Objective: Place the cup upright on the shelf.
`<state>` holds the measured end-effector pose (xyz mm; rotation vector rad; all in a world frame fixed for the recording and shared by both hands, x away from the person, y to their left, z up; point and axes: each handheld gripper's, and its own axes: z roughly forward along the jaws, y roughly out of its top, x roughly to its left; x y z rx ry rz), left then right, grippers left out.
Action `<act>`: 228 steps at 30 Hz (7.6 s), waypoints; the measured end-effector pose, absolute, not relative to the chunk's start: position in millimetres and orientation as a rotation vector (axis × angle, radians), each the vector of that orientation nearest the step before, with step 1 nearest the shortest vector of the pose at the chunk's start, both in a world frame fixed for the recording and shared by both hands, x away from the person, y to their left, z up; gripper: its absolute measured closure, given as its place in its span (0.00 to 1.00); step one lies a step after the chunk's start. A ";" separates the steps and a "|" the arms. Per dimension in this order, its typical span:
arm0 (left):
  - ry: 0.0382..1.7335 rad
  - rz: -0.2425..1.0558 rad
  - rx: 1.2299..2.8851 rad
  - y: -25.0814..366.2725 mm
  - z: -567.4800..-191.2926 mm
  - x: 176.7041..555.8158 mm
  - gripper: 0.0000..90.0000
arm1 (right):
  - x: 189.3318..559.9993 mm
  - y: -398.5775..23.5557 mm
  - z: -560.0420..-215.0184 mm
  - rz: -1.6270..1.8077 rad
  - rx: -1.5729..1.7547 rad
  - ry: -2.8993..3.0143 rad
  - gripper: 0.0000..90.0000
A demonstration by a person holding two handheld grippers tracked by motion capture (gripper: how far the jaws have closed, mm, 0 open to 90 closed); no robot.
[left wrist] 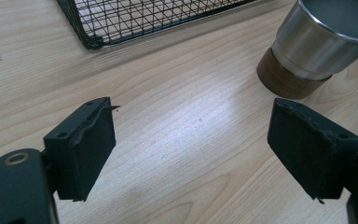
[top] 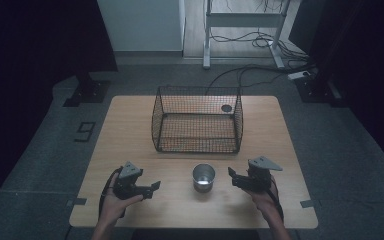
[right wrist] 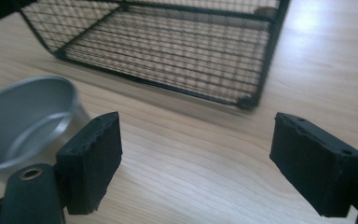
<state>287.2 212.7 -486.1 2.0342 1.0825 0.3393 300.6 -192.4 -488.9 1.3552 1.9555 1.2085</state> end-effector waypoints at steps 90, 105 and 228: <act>1.082 0.331 2.035 215.3 -486.1 287.4 0.17 | 311.9 -79.0 -510.2 1.075 1.063 2.285 0.14; 1.085 0.330 2.034 216.1 -486.5 287.9 0.17 | 311.7 -84.7 -500.3 1.130 1.054 2.305 0.15; 1.093 0.335 1.989 228.1 -477.4 285.4 0.17 | 412.1 -88.5 -370.2 1.242 1.049 2.220 0.15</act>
